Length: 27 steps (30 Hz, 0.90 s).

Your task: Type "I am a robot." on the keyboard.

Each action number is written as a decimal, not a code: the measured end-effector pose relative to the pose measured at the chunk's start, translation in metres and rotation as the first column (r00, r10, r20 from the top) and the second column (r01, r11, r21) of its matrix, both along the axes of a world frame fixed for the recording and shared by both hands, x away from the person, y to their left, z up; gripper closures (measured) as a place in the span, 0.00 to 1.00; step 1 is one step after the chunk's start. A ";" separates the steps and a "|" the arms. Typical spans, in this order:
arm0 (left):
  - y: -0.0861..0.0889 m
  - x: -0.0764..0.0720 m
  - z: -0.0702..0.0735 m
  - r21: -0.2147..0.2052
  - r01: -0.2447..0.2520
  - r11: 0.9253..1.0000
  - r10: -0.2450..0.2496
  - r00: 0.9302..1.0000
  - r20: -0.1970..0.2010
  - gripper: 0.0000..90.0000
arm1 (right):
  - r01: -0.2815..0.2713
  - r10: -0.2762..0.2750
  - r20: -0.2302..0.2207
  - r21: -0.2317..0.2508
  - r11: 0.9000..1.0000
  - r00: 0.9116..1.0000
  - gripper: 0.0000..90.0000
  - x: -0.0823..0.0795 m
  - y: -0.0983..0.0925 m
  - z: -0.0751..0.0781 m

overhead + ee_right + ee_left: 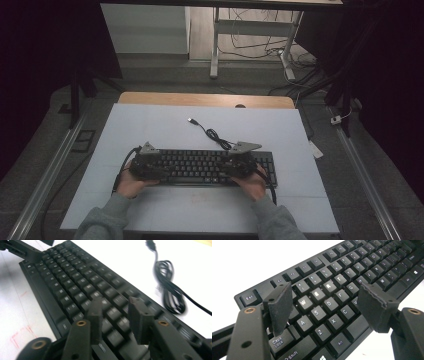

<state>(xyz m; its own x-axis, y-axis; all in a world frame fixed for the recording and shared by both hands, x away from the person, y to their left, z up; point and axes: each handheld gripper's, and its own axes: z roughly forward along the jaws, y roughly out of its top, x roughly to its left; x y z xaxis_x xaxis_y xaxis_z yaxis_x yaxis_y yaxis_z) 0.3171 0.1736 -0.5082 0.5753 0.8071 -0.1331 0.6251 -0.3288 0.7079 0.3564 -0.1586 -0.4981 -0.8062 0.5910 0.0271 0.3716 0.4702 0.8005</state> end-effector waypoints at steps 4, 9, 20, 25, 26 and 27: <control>0.001 0.001 0.000 -0.002 -0.002 1.000 0.002 1.000 0.001 0.32 | 0.019 -0.019 0.009 0.006 1.000 1.000 0.63 -0.006 -0.017 -0.001; 0.001 0.001 0.000 -0.007 -0.005 1.000 0.005 1.000 0.001 0.33 | 0.029 -0.029 0.026 0.000 1.000 0.999 0.61 -0.014 -0.033 -0.003; 0.001 0.001 0.002 -0.009 -0.019 1.000 0.019 0.999 0.025 0.36 | 0.016 -0.015 0.045 -0.011 1.000 0.999 0.59 -0.018 -0.035 -0.003; -0.001 0.003 0.002 -0.031 -0.018 0.999 0.019 0.999 0.036 0.42 | 0.017 -0.016 0.045 -0.015 1.000 0.999 0.58 -0.017 -0.034 -0.004; -0.001 0.004 0.002 -0.035 -0.017 0.999 0.018 0.999 0.038 0.42 | 0.017 -0.017 0.046 -0.016 1.000 0.999 0.58 -0.017 -0.034 -0.004; -0.002 0.004 0.002 -0.041 -0.016 0.999 0.017 0.999 0.039 0.43 | 0.015 -0.014 0.046 -0.013 1.000 0.999 0.58 -0.017 -0.034 -0.004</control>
<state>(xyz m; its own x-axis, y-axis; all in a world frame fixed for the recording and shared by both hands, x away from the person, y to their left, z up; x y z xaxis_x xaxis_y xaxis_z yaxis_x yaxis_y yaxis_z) 0.3214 0.1718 -0.5066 0.5675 0.8108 -0.1435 0.6012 -0.2890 0.7450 0.3394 -0.1924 -0.5021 -0.7978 0.6027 -0.0175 0.3418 0.4759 0.8104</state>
